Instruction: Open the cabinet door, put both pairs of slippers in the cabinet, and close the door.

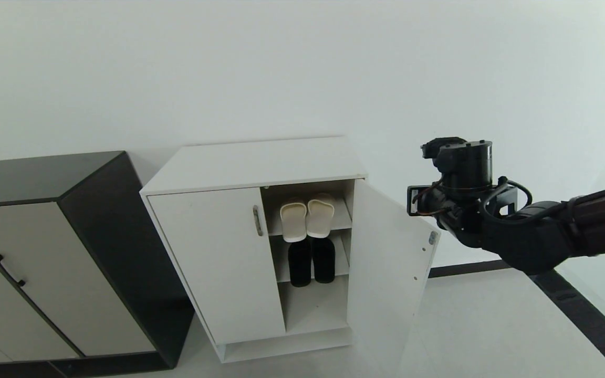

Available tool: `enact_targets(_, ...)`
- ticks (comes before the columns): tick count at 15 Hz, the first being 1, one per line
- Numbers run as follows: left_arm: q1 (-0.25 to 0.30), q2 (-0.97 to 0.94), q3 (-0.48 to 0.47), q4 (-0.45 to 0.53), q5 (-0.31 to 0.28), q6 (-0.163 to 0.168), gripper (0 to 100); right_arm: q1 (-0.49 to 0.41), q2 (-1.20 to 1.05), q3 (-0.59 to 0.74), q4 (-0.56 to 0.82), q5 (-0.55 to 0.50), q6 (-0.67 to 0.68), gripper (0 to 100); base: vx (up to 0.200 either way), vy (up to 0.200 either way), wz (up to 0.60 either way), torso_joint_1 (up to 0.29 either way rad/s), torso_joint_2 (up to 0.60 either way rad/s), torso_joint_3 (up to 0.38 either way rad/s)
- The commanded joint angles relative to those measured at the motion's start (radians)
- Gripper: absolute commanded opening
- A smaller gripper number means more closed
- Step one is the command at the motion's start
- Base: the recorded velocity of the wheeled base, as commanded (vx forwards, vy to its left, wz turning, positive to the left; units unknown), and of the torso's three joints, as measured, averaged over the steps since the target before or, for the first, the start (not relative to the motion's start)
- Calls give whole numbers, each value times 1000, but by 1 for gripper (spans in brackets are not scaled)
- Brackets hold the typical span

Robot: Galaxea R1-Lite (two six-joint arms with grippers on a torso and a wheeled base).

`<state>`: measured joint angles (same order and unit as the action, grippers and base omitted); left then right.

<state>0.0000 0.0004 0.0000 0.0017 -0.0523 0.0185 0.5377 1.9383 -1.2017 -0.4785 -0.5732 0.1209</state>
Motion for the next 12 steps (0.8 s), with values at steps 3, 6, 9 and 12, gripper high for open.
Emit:
enact_targets(3, 0, 0, 0, 0, 0, 0, 0, -84, 134, -72, 35, 47, 48, 0, 0, 0, 0, 0, 0, 0)
enact_targets(6, 0, 0, 0, 0, 0, 1, 0, -104, 179, -98, 34, 61, 52, 0, 0, 0, 0, 0, 0, 0)
enact_targets(9, 0, 0, 0, 0, 0, 0, 0, -100, 182, -96, 38, 61, 52, 0, 0, 0, 0, 0, 0, 0)
enact_targets(12, 0, 0, 0, 0, 0, 0, 0, -77, 157, -62, 43, 61, 52, 0, 0, 0, 0, 0, 0, 0)
